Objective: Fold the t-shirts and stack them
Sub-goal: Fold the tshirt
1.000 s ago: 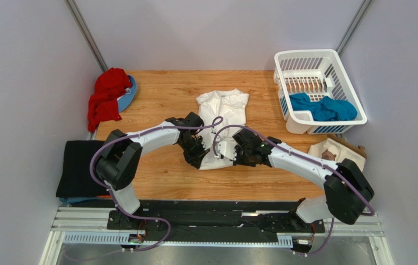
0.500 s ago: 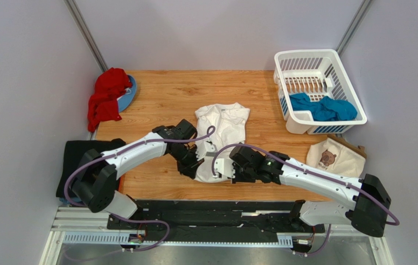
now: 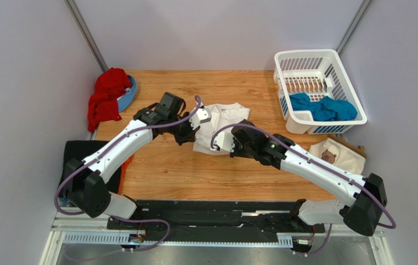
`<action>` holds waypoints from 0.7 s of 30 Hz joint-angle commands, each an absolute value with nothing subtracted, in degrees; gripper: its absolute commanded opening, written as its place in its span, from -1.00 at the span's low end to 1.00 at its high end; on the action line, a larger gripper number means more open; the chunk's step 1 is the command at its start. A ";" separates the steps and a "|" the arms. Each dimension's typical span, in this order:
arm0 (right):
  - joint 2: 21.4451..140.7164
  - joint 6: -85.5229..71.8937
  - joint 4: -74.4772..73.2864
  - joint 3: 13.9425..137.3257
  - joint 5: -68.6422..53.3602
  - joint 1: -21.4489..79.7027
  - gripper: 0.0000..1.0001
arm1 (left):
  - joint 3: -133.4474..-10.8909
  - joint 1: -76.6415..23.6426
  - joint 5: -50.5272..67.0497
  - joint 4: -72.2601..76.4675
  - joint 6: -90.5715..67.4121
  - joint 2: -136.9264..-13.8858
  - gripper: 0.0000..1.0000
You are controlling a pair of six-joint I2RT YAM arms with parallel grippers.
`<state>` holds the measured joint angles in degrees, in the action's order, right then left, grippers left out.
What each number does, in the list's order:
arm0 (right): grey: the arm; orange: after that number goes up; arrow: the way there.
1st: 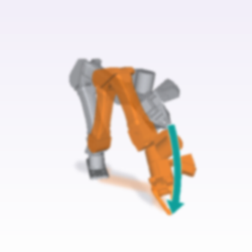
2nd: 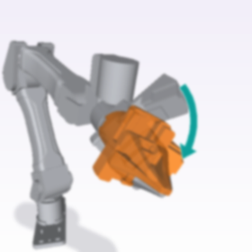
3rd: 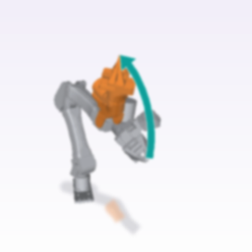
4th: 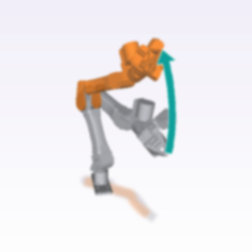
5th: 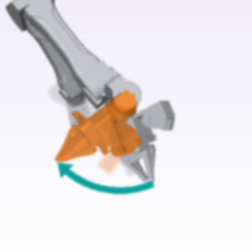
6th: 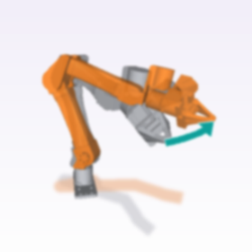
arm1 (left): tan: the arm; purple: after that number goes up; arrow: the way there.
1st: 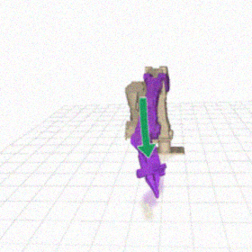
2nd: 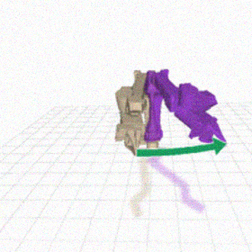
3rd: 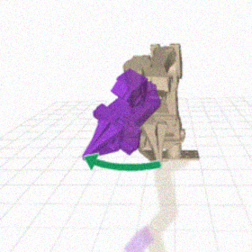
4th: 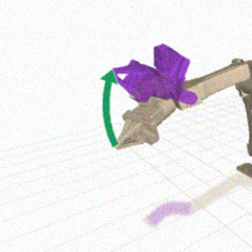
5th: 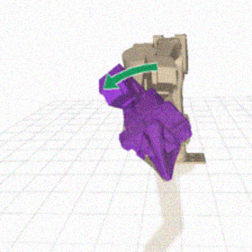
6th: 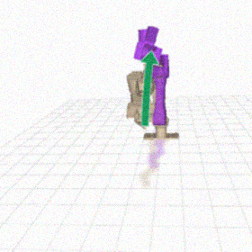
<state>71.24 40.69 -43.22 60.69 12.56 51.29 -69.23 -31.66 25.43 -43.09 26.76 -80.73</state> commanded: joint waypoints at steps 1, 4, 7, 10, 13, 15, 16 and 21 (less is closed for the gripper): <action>75.05 45.17 -41.05 66.96 13.02 46.94 -1.00 | -76.54 -29.19 24.52 -39.64 28.83 -86.03 -1.00; 78.57 47.02 -39.91 70.22 11.34 43.60 -1.00 | -81.72 -27.69 24.70 -39.38 29.53 -91.74 -1.00; 83.04 49.13 -39.11 73.63 10.03 40.53 -1.00 | -87.44 -26.28 24.43 -39.64 30.06 -97.98 -1.00; 87.97 51.15 -38.15 77.50 9.05 37.36 -1.00 | -93.15 -24.96 23.82 -40.17 30.41 -104.22 -1.00; 93.15 52.64 -37.88 82.24 8.00 34.46 -1.00 | -97.99 -23.47 23.12 -39.82 30.15 -109.59 -1.00; 97.18 53.52 -37.79 84.36 7.74 32.61 -1.00 | -101.41 -22.33 23.03 -39.73 29.71 -113.02 -1.00; 98.69 54.31 -37.62 85.68 7.82 32.09 -1.00 | -102.56 -22.06 23.03 -39.81 29.45 -113.98 -1.00; 105.98 55.46 -37.53 92.80 6.77 28.74 -1.00 | -108.36 -21.01 21.36 -39.81 29.71 -119.52 -1.00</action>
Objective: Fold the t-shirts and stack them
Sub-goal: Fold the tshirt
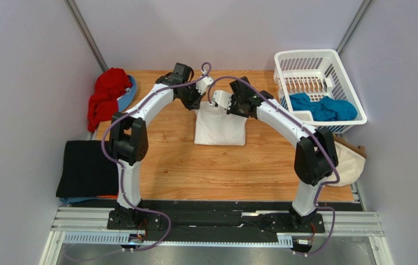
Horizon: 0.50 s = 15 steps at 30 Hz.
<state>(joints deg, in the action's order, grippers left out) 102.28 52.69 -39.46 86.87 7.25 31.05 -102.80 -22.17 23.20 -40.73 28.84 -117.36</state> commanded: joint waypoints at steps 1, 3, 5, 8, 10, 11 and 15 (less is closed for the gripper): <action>108.17 55.72 -37.27 93.42 6.59 28.31 -1.00 | -109.15 -21.01 21.10 -39.90 29.79 -120.31 -1.00; 110.64 55.90 -36.39 95.26 6.42 27.34 -1.00 | -111.17 -20.92 20.31 -39.82 30.06 -122.77 -1.00; 114.23 56.16 -35.77 96.50 6.59 26.55 -1.00 | -113.63 -20.92 19.69 -39.81 30.15 -125.31 -1.00; 118.37 56.08 -34.46 98.26 6.94 25.76 -1.00 | -116.88 -20.92 19.34 -39.90 29.88 -128.66 -1.00; 120.05 55.90 -32.70 98.79 7.64 25.58 -0.92 | -118.29 -20.92 18.90 -40.08 29.80 -130.07 -1.00; 121.45 55.90 -32.17 98.96 7.99 25.32 -0.86 | -119.26 -21.00 18.20 -39.73 29.53 -131.12 -1.00; 123.57 55.28 -30.50 100.63 8.44 24.87 -0.37 | -120.59 -21.00 17.32 -38.24 28.66 -132.19 -0.67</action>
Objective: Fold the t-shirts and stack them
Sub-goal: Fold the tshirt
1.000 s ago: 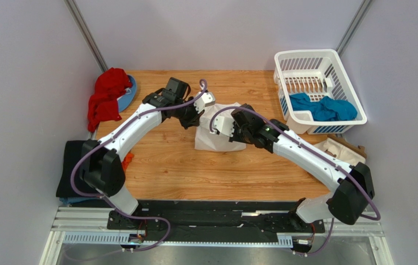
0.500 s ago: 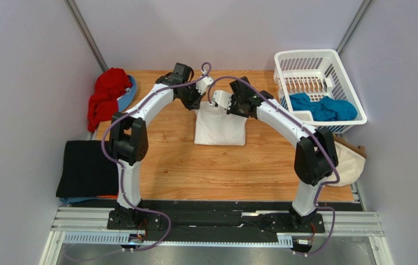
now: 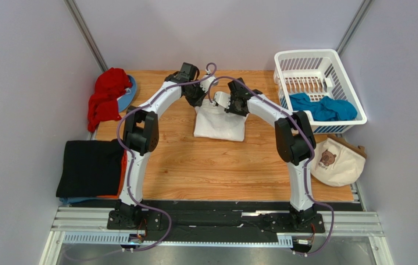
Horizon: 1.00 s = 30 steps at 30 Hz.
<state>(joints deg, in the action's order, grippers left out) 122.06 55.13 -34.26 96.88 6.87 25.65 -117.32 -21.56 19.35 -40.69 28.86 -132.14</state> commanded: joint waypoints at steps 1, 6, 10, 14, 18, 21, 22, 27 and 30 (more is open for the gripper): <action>123.75 54.85 -30.50 100.98 8.61 24.70 -0.27 | -120.59 -21.01 16.97 -37.80 28.48 -132.19 -0.57; 123.31 54.58 -29.18 101.34 9.49 24.79 -0.07 | -120.76 -21.01 13.19 -34.98 27.69 -131.84 -0.21; 122.08 54.23 -28.30 100.64 10.63 24.78 0.03 | -119.45 -21.01 10.11 -32.35 26.20 -130.52 -0.19; 121.90 53.44 -27.25 100.63 12.83 24.79 0.08 | -119.18 -21.01 8.44 -29.97 23.82 -129.64 -0.17; 122.08 51.68 -25.32 101.95 15.55 24.70 0.15 | -120.41 -21.09 4.84 -29.45 21.80 -129.81 -0.13; 122.78 50.63 -23.13 102.83 18.97 24.79 0.29 | -121.64 -21.18 0.81 -29.36 21.36 -130.51 -0.09; 123.13 50.28 -22.77 103.70 21.07 24.70 0.31 | -122.51 -21.27 0.18 -29.62 21.10 -130.87 -0.09; 120.78 45.63 -21.97 103.01 24.44 24.52 0.34 | -121.65 -21.27 -7.38 -30.94 21.62 -129.38 -0.09; 117.34 40.62 -22.58 99.32 23.82 24.00 0.37 | -114.47 -21.27 -7.30 -30.50 22.15 -124.73 -0.07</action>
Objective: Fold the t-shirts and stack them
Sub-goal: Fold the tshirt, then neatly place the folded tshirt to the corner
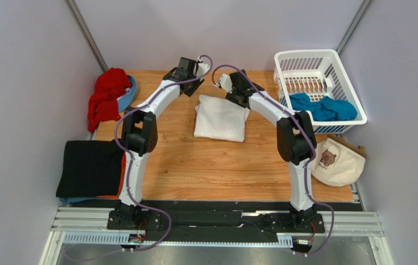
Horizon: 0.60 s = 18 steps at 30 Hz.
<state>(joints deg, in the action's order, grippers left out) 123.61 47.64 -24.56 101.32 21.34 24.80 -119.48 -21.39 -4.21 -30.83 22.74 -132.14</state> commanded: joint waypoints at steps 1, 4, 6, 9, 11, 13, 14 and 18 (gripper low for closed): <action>115.33 38.69 -23.20 98.45 23.91 23.73 0.40 | -112.95 -21.27 -6.34 -30.50 22.24 -122.11 -0.07; 111.29 36.48 -24.87 94.49 23.47 23.82 0.52 | -108.39 -21.27 -4.06 -31.81 21.19 -118.32 -0.01; 109.08 34.63 -24.96 91.16 23.03 23.82 0.55 | -105.49 -21.27 -2.29 -33.22 20.66 -117.08 -0.01; 105.04 32.17 -25.58 88.25 22.07 23.82 0.55 | -101.45 -21.01 2.44 -34.19 19.08 -113.83 -0.01; 103.11 30.86 -26.97 87.63 21.62 23.91 0.55 | -99.85 -20.74 7.72 -34.98 18.63 -112.94 -0.02; 102.57 30.41 -28.21 87.89 20.75 24.26 0.56 | -99.14 -19.78 15.15 -37.16 17.84 -113.11 -0.01; 102.66 30.32 -29.08 88.15 20.48 24.52 0.56 | -99.66 -19.34 17.73 -38.48 17.58 -113.72 0.00; 105.80 31.20 -31.37 91.84 21.70 26.62 0.57 | -106.06 -16.80 27.58 -45.43 14.77 -121.26 0.01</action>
<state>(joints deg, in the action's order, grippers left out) 104.38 32.93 -28.27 88.33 21.56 24.53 -100.75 -19.62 14.04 -38.37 18.85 -116.18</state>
